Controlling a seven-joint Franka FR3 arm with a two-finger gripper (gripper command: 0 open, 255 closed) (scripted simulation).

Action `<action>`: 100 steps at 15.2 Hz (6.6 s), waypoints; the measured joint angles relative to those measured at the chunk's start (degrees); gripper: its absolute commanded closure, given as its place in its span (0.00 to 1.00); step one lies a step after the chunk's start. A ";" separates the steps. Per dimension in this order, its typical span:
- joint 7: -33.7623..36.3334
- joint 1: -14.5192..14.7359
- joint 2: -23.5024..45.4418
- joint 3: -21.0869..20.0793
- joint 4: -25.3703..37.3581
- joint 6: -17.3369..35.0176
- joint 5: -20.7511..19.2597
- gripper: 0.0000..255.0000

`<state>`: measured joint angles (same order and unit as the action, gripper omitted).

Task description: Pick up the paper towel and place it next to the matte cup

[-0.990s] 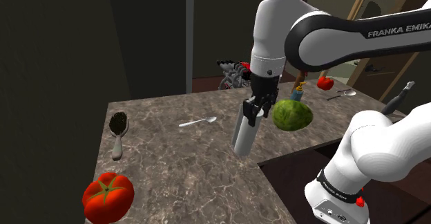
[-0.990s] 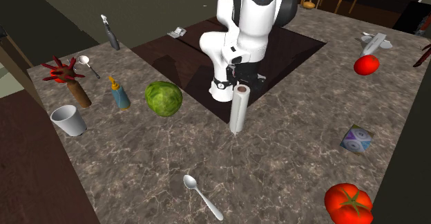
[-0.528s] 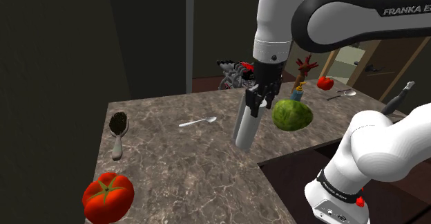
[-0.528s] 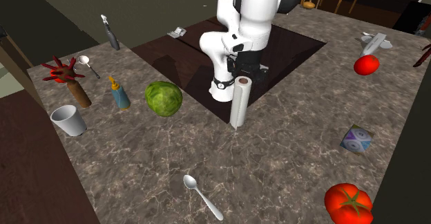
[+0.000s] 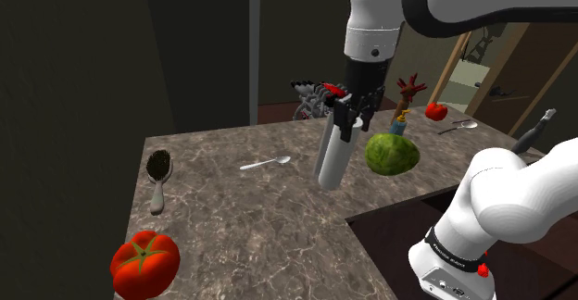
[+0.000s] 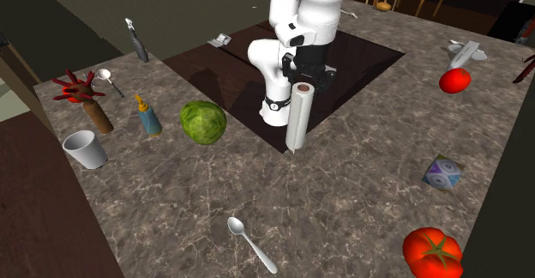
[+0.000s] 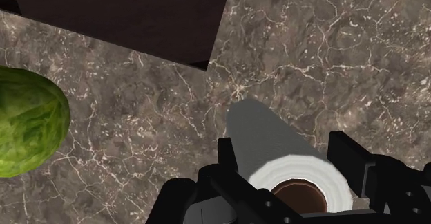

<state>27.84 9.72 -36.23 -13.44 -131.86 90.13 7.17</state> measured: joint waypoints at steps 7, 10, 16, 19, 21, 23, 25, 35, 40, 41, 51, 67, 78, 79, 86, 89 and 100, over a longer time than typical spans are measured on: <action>0.10 -0.30 1.10 0.49 6.24 -5.16 -0.51 1.00; 0.30 -0.38 1.74 0.53 8.92 -7.20 -0.64 1.00; 0.40 -0.64 3.24 0.87 14.81 -11.62 -1.06 1.00; 0.62 -0.72 3.99 0.88 17.72 -13.78 -1.16 1.00; 0.72 -0.79 4.64 0.93 19.87 -15.28 -1.26 1.00; 0.82 -0.86 5.27 0.97 22.02 -16.80 -1.36 1.00; 0.88 -0.95 5.98 1.03 24.21 -18.28 -1.51 1.00; -12.20 -4.01 5.40 11.05 21.01 -16.01 -8.00 1.00; -18.72 -5.69 6.37 16.07 20.53 -14.28 -11.20 1.00; -20.51 -6.17 7.24 17.50 21.20 -13.93 -12.04 1.00; -33.92 -9.59 15.63 27.78 26.31 -9.35 -16.24 1.00; -58.23 -18.64 43.26 43.07 50.15 -4.97 -9.36 1.00; -68.72 -31.38 64.46 44.89 74.08 -9.14 1.11 1.00; -68.74 -31.34 64.57 44.87 73.44 -8.40 1.15 1.00; -68.21 -29.01 61.95 45.02 63.56 -1.17 -0.08 1.00; -67.99 -28.30 61.18 45.03 60.21 1.41 -0.44 1.00; -67.59 -26.99 60.61 44.81 50.66 10.30 -0.65 1.00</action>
<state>-39.75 -17.27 24.39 31.37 -81.19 100.43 6.52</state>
